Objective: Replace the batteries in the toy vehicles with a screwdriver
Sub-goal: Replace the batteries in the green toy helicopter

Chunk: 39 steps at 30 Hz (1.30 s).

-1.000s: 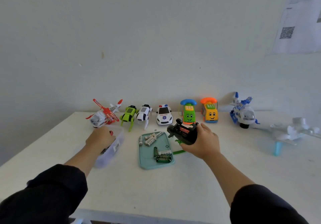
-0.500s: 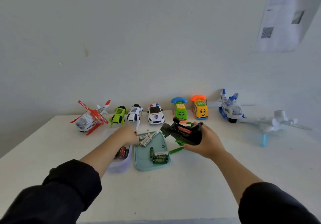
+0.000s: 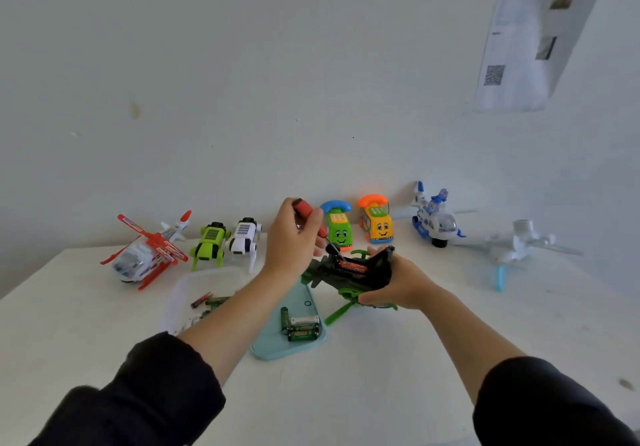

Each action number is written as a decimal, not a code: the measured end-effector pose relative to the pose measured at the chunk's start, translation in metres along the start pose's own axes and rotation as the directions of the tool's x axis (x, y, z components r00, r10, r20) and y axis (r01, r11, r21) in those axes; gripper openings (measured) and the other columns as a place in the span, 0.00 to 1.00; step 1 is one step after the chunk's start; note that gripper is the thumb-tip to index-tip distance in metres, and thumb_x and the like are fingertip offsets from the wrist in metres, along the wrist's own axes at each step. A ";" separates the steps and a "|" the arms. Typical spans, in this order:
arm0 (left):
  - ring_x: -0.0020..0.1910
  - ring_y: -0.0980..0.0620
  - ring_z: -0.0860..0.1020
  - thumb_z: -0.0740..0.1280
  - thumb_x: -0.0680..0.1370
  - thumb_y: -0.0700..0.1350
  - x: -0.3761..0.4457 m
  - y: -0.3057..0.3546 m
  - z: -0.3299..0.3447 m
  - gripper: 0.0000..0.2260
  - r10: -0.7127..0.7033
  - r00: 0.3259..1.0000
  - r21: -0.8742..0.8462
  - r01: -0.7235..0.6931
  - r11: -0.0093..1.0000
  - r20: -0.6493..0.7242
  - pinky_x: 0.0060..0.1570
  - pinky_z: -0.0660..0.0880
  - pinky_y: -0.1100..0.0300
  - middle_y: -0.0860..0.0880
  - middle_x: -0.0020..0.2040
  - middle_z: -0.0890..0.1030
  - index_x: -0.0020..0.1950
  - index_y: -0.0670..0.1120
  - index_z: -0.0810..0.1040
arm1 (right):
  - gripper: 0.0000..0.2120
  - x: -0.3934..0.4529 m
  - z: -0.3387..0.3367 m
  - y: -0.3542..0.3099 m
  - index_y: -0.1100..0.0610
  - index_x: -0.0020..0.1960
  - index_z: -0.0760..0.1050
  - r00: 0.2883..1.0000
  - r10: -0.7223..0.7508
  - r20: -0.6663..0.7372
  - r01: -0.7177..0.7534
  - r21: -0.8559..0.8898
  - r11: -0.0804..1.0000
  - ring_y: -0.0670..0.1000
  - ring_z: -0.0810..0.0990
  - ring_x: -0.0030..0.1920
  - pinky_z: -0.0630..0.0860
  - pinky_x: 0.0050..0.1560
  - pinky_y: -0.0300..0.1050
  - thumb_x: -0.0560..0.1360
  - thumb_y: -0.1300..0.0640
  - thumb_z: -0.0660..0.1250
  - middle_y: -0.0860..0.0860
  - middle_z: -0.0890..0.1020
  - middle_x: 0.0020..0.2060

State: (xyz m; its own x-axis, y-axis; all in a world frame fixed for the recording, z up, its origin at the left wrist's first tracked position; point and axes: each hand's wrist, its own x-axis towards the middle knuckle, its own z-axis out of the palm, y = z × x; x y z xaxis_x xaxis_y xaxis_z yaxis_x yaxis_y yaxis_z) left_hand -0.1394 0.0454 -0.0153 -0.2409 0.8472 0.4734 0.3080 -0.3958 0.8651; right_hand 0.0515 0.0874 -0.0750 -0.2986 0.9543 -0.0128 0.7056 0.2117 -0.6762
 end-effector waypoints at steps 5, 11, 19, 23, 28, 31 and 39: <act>0.26 0.53 0.78 0.63 0.79 0.42 -0.006 -0.020 0.020 0.07 -0.049 0.998 -0.062 0.047 0.997 -0.034 0.28 0.78 0.60 0.44 0.36 0.79 0.43 0.49 0.67 | 0.45 0.002 0.002 0.000 0.51 0.72 0.63 1.000 -0.025 0.010 0.025 -0.016 1.000 0.50 0.72 0.64 0.65 0.69 0.53 0.59 0.46 0.78 0.45 0.71 0.66; 0.27 0.55 0.80 0.63 0.80 0.42 -0.004 -0.031 0.032 0.06 -0.019 1.000 -0.035 0.019 0.999 0.007 0.32 0.80 0.55 0.46 0.36 0.80 0.46 0.50 0.67 | 0.49 0.007 0.000 0.006 0.51 0.72 0.63 1.000 0.006 0.021 -0.007 0.021 1.000 0.49 0.73 0.63 0.69 0.67 0.50 0.55 0.43 0.78 0.45 0.72 0.66; 0.27 0.57 0.79 0.63 0.79 0.41 -0.003 -0.032 0.038 0.08 0.090 0.996 -0.032 -0.091 0.995 -0.026 0.30 0.79 0.61 0.45 0.36 0.80 0.44 0.52 0.66 | 0.48 0.011 0.000 0.010 0.49 0.72 0.63 0.999 0.022 0.034 -0.023 0.046 0.999 0.49 0.73 0.62 0.70 0.66 0.51 0.56 0.43 0.78 0.45 0.74 0.64; 0.28 0.59 0.80 0.63 0.79 0.41 -0.002 -0.032 0.041 0.09 0.143 0.990 0.022 -0.143 0.989 0.001 0.30 0.79 0.62 0.43 0.38 0.79 0.45 0.52 0.66 | 0.47 0.012 0.000 0.010 0.49 0.71 0.63 0.999 0.021 0.032 -0.022 0.032 0.999 0.49 0.73 0.61 0.71 0.65 0.51 0.56 0.43 0.78 0.46 0.74 0.63; 0.31 0.49 0.79 0.63 0.79 0.42 0.006 -0.020 0.042 0.04 0.244 0.951 0.222 -0.283 0.933 0.188 0.32 0.78 0.51 0.45 0.36 0.77 0.50 0.45 0.68 | 0.42 0.015 0.001 0.005 0.49 0.68 0.65 0.999 -0.020 0.031 0.022 -0.044 0.999 0.50 0.74 0.60 0.69 0.65 0.53 0.58 0.44 0.77 0.46 0.75 0.62; 0.28 0.57 0.70 0.63 0.79 0.43 0.005 -0.007 0.046 0.07 0.333 0.850 0.368 -0.487 0.792 0.409 0.29 0.65 0.65 0.50 0.34 0.72 0.53 0.40 0.69 | 0.32 0.015 0.003 -0.004 0.47 0.59 0.68 0.999 -0.048 0.013 0.049 -0.112 0.993 0.50 0.74 0.55 0.69 0.63 0.54 0.60 0.46 0.78 0.44 0.76 0.53; 0.28 0.55 0.73 0.63 0.79 0.43 0.024 0.008 0.026 0.07 0.371 0.863 0.352 -0.485 0.801 0.344 0.29 0.68 0.62 0.52 0.32 0.72 0.52 0.40 0.70 | 0.38 0.012 0.002 -0.008 0.50 0.68 0.67 0.997 -0.073 0.026 0.076 -0.135 0.988 0.50 0.72 0.60 0.65 0.67 0.56 0.61 0.46 0.77 0.47 0.72 0.63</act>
State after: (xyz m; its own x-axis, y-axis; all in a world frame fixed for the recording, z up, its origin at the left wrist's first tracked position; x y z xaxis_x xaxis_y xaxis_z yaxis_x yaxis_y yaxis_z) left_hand -0.1187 0.0719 -0.0016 0.2230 0.7057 0.6725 0.6871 -0.6032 0.4051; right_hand 0.0409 0.0963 -0.0709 -0.3663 0.9303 0.0177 0.7611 0.3105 -0.5695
